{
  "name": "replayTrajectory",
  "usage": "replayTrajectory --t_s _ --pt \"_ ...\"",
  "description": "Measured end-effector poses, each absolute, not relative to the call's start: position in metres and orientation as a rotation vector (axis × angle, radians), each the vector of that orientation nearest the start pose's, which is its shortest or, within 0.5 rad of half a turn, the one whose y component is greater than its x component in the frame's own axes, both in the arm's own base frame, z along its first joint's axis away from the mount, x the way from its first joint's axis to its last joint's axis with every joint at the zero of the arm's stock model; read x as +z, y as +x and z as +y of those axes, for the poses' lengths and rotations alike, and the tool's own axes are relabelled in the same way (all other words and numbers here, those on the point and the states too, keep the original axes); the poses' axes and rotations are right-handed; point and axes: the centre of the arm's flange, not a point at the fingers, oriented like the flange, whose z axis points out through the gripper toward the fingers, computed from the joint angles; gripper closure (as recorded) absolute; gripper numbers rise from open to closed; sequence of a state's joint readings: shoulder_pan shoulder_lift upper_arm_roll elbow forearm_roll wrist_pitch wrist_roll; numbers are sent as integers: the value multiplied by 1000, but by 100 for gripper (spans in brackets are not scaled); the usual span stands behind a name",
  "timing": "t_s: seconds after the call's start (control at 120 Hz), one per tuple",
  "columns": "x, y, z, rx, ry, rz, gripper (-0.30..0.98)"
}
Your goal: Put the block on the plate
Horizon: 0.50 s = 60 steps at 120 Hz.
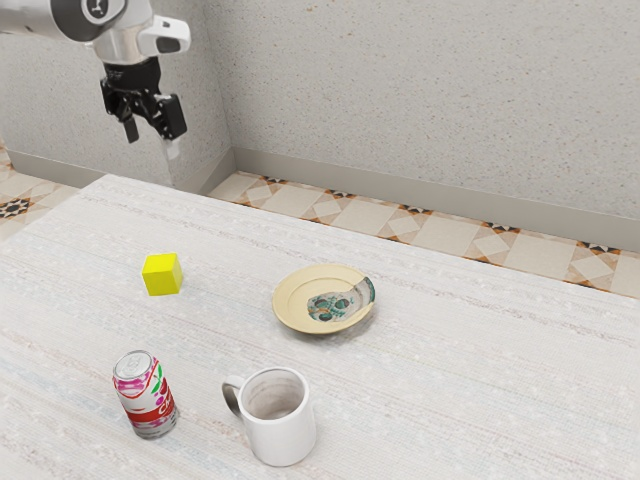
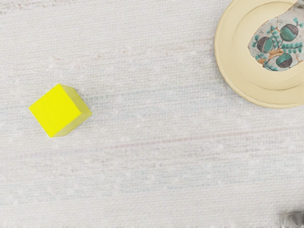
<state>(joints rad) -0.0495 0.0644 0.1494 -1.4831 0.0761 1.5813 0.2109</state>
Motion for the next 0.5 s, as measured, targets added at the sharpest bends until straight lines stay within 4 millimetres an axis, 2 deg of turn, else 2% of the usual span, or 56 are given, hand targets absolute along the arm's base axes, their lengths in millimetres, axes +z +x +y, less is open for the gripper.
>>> replayTrajectory --t_s 0.067,0.142,0.233,0.342,0.4,0.5 --pt "627 574 59 -25 -3061 167 0" --pt "601 587 58 9 -3090 135 0" --pt "574 596 78 47 -3107 12 0" --pt "532 612 94 122 -3107 -122 0" --pt "520 616 103 137 -3104 -195 0" --pt "503 616 132 156 -3101 -360 0"
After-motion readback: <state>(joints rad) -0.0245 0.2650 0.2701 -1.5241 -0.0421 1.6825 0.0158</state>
